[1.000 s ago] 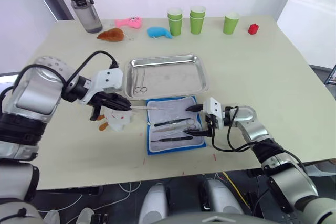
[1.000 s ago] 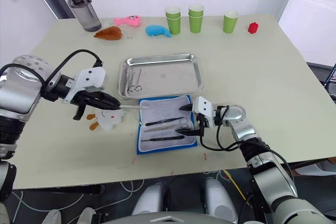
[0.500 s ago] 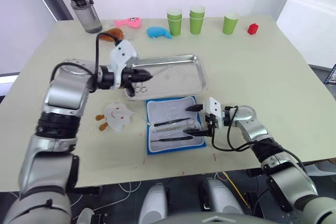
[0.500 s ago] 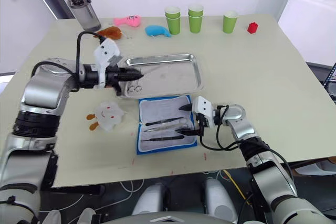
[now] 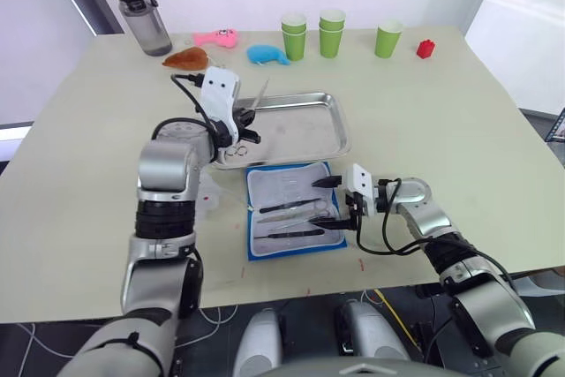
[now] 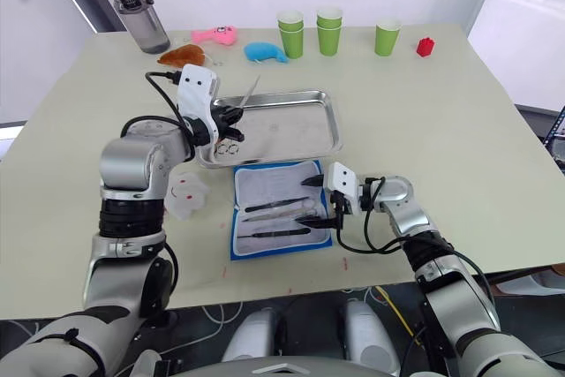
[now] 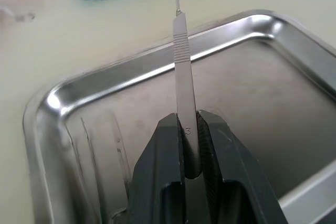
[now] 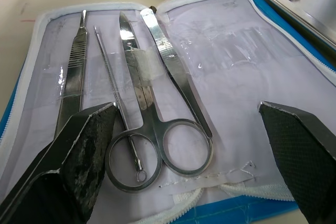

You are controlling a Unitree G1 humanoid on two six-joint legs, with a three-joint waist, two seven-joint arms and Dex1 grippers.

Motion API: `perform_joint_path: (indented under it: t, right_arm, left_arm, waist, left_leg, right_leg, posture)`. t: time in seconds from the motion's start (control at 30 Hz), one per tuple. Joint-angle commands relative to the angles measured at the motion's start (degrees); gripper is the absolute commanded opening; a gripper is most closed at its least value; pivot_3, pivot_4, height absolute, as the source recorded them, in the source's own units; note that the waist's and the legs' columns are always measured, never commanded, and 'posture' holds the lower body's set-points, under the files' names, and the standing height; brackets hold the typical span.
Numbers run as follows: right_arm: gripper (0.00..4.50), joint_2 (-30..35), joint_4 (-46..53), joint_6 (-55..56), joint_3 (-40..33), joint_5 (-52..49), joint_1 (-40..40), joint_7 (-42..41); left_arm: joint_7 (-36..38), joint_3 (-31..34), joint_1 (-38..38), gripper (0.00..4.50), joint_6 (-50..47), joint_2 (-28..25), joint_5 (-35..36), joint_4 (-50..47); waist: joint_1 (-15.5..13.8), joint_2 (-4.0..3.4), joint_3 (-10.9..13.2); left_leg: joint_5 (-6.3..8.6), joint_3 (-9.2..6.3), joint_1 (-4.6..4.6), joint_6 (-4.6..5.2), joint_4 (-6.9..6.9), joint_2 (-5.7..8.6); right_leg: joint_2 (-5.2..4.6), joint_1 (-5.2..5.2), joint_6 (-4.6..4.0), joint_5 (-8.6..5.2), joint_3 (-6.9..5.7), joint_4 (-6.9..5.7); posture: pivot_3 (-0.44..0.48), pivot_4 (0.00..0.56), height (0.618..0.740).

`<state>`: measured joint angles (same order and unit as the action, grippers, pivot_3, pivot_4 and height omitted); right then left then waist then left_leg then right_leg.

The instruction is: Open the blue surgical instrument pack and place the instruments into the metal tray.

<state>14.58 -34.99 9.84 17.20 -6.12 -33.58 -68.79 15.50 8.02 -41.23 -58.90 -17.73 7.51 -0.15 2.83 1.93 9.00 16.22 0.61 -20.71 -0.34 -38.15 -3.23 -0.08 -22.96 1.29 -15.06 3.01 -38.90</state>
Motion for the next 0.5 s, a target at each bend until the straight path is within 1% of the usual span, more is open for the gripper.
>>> perform_joint_path:
  t: [0.03, 0.23, 0.5]
  right_arm:
    - [4.5, 0.2, -4.8, -1.9, 3.0, 4.3, 2.7, 0.8]
    - [4.5, -0.1, -5.1, -1.7, 3.3, 4.4, 2.8, 0.7]
    - [4.5, 0.1, -5.2, -1.6, 3.0, 4.4, 2.3, 0.7]
  left_arm:
    - [-5.9, 0.5, 0.6, 0.04, 0.1, 3.2, -1.3, -2.9]
    - [-12.4, 1.6, 0.2, 0.04, 2.3, 6.5, -2.6, 1.7]
    - [-16.2, 3.2, -0.8, 0.04, 4.2, 9.2, -1.5, 5.9]
  waist:
    - [0.0, 0.01, 0.0]
    - [0.1, 0.0, 0.0]
    - [0.1, 0.0, 0.0]
  left_leg:
    - [0.0, -0.01, -0.01, 0.0, 0.0, 0.01]
    - [0.0, -0.13, 0.0, -0.02, 0.01, 0.02]
    - [0.0, -0.14, 0.0, -0.03, 0.01, 0.03]
  right_leg:
    - [0.0, 0.0, 0.02, 0.02, 0.01, 0.0]
    - [0.03, 0.01, 0.01, 0.03, -0.04, 0.0]
    - [0.02, 0.01, -0.01, 0.05, -0.05, 0.0]
  posture:
    - [0.0, 0.15, 0.734]
    - [0.0, 0.15, 0.734]
    - [0.0, 0.15, 0.734]
